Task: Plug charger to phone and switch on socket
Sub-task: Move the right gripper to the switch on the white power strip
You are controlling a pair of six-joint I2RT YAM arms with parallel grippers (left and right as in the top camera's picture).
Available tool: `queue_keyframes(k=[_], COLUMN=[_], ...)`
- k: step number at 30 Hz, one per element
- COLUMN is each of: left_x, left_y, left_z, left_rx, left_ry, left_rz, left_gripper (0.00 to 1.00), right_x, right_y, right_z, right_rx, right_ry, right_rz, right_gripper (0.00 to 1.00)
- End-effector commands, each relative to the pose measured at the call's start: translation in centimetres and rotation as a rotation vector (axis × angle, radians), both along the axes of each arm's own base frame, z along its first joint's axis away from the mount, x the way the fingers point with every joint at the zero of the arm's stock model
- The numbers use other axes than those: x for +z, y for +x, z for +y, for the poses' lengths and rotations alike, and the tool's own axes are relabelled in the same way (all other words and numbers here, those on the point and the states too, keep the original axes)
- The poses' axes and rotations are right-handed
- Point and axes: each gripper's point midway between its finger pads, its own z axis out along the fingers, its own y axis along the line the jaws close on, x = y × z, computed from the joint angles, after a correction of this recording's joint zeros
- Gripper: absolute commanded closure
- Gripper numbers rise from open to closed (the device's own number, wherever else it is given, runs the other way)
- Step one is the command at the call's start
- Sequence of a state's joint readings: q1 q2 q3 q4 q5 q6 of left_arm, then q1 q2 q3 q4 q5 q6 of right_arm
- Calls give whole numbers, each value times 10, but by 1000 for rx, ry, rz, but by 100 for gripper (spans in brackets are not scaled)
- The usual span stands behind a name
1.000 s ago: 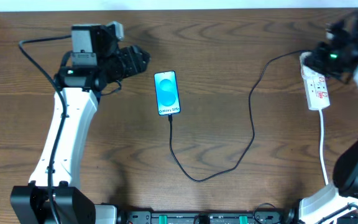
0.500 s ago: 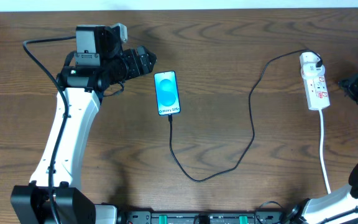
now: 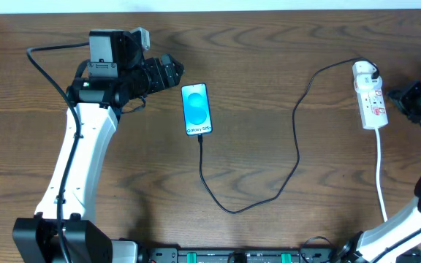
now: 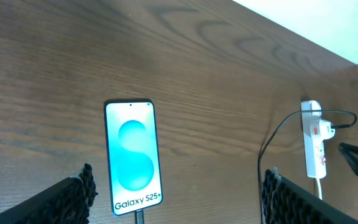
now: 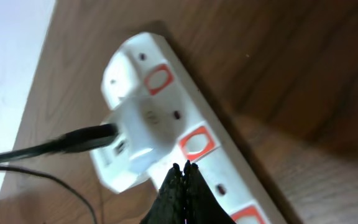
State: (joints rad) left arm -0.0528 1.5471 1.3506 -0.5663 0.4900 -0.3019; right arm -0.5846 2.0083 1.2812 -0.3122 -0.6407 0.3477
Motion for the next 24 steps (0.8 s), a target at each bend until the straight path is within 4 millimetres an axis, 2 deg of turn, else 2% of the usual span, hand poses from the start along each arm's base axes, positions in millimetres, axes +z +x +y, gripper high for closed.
queue_keyframes(k=[1, 13, 24], left_x=[6, 5, 4], left_y=[0, 0, -1], left_z=[2, 2, 2], left_rx=[0, 0, 0], left_ry=[17, 16, 17], left_rz=[-21, -19, -13], left_gripper=[13, 14, 14], right_x=[-12, -25, -31], right_y=[5, 22, 24], right_z=[10, 18, 19], right_rx=[6, 6, 0], right_ry=[48, 52, 53], right_rz=[8, -14, -9], right_gripper=[99, 99, 99])
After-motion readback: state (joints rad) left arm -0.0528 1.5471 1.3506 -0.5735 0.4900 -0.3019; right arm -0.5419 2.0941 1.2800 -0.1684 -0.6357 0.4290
